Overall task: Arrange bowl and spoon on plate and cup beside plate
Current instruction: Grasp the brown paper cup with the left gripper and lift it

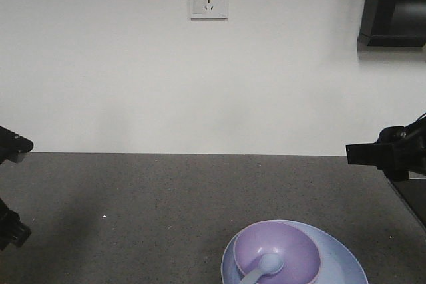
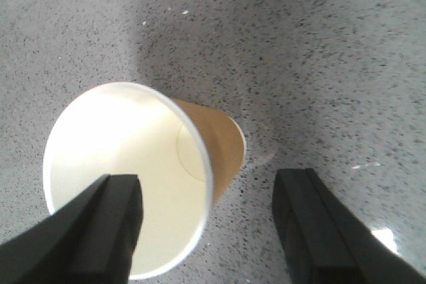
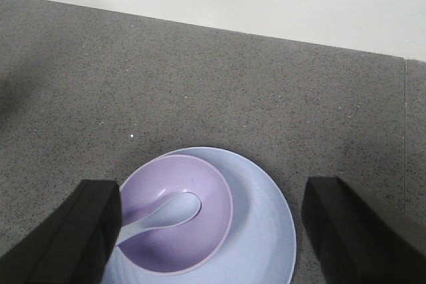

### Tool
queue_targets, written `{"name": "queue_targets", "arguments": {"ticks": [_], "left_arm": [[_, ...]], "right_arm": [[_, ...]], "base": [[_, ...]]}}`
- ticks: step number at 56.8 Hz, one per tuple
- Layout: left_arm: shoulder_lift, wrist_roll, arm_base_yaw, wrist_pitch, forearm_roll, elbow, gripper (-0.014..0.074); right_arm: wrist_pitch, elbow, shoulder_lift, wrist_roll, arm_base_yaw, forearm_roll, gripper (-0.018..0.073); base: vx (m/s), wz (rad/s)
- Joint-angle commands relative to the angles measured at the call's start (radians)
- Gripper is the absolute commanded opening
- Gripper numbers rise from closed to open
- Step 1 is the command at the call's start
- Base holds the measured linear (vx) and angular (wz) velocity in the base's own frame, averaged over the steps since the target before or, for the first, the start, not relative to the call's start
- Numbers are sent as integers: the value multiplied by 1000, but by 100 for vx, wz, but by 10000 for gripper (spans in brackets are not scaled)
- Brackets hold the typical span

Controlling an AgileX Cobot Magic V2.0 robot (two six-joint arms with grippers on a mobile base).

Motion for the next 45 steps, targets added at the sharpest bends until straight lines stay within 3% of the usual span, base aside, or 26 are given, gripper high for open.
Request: {"name": "queue_targets", "arguments": {"ticks": [1, 13, 28, 37, 45], "left_arm": [[-36, -11, 17, -62, 16, -8, 538], [-29, -8, 18, -141, 19, 34, 529], [24, -10, 18, -138, 19, 41, 449], [25, -10, 18, -143, 19, 41, 294], [24, -10, 18, -142, 19, 41, 64]], "right_arm": [[-67, -35, -18, -2, -3, 3, 592], [-66, -35, -18, -2, -3, 3, 592], [-62, -35, -18, -1, -3, 7, 592], [-60, -35, -18, 1, -3, 7, 592], [-60, -35, -18, 1, -3, 7, 592]], "base": [[0, 0], [0, 0], [0, 0], [0, 0], [0, 0]]}}
